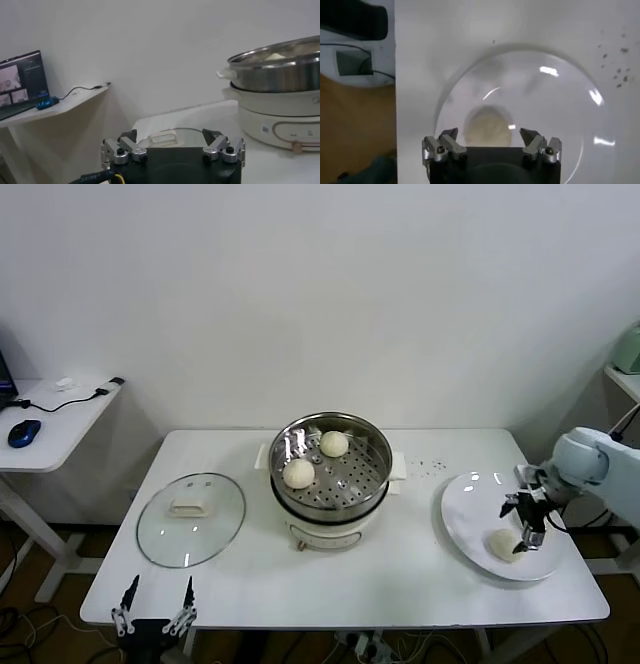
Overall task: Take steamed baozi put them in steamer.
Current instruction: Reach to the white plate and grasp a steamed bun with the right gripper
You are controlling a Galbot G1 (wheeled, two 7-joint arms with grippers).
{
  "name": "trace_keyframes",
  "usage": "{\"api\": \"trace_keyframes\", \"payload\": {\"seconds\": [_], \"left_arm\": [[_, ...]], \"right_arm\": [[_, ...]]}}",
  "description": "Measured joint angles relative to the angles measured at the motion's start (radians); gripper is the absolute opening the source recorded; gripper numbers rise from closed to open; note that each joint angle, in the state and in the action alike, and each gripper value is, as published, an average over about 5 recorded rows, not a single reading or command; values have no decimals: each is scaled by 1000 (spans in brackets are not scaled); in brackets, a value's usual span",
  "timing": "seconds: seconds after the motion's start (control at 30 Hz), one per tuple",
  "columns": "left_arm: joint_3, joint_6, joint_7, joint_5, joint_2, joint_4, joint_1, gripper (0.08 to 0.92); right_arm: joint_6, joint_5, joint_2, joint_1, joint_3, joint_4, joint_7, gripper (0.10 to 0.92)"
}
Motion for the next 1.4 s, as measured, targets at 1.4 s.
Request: {"api": "trace_keyframes", "payload": {"seconds": [1.4], "left_arm": [[6,5,0,14,-9,32,-16,823]], "right_arm": [[61,-90,109,-89,99,-145,-34,607]]}}
